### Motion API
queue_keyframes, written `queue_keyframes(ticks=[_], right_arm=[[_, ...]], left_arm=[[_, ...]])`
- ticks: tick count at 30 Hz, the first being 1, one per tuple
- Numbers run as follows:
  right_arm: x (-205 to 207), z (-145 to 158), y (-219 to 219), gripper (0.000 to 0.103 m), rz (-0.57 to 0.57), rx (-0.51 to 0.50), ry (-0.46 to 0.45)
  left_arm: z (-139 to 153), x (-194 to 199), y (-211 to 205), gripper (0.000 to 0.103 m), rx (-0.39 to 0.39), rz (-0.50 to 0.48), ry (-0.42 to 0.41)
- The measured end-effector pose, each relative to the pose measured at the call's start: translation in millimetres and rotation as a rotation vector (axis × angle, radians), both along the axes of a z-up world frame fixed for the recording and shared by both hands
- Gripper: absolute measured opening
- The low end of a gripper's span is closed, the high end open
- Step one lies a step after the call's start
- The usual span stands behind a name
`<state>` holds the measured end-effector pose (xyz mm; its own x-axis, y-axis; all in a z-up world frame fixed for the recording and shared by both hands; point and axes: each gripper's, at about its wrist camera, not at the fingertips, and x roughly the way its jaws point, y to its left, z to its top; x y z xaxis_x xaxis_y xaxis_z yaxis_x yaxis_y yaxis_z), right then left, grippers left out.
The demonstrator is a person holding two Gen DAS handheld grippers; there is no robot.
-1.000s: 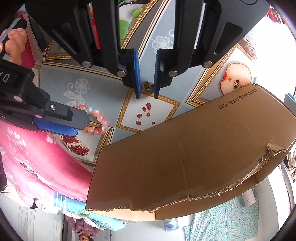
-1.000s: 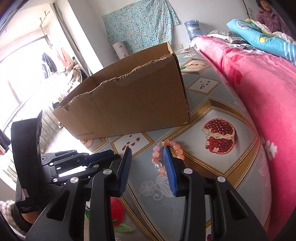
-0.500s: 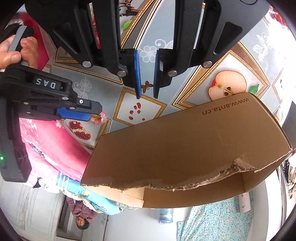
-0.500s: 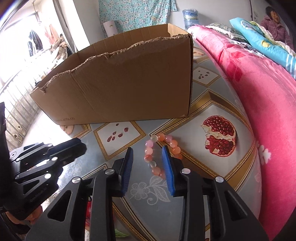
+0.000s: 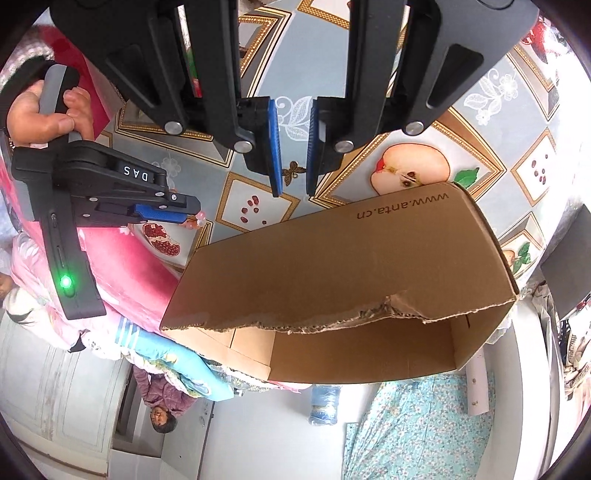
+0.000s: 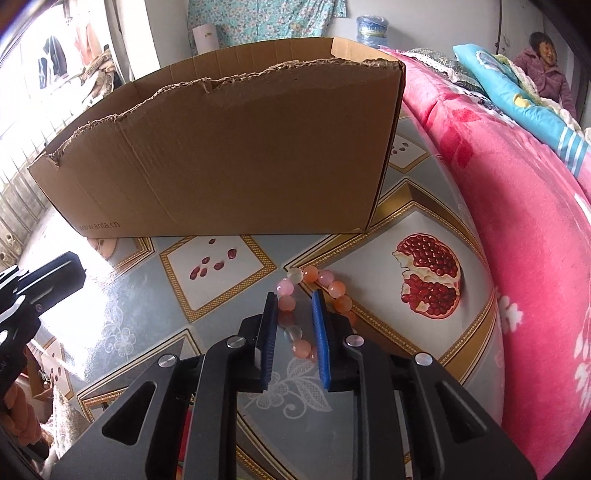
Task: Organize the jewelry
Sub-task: 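Lower the right gripper onto the peach bead bracelet and close it, then lift the peach bracelet with the right gripper and carry it over the box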
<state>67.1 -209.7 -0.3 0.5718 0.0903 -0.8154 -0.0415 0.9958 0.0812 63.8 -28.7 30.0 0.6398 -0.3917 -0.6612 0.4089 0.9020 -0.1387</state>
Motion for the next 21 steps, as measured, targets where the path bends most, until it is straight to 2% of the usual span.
queue_keyframes(ticks=[4, 9, 11, 16, 21], right_arm=[[2.2, -0.1, -2.5, 0.011, -0.008, 0.013, -0.003], [1.5, -1.4, -8.8, 0.01, -0.02, 0.063, -0.016], [-1.5, 0.0, -19.2, 0.009, -0.026, 0.166, -0.021], [-15.0, 15.8, -50.3, 0.009, -0.064, 0.317, -0.087], [-27.5, 38.0, -86.8, 0.009, -0.095, 0.483, -0.172]], left_arm=[[6.0, -5.5, 4.8, 0.012, 0.009, 0.013, -0.02], [13.3, -8.5, 8.8, 0.012, 0.022, 0.022, -0.036], [19.2, -9.3, 10.3, 0.012, 0.019, 0.024, -0.048], [41.7, -4.4, 14.7, 0.012, -0.03, 0.015, -0.075], [82.0, 10.3, 23.0, 0.012, -0.093, 0.0, -0.126]])
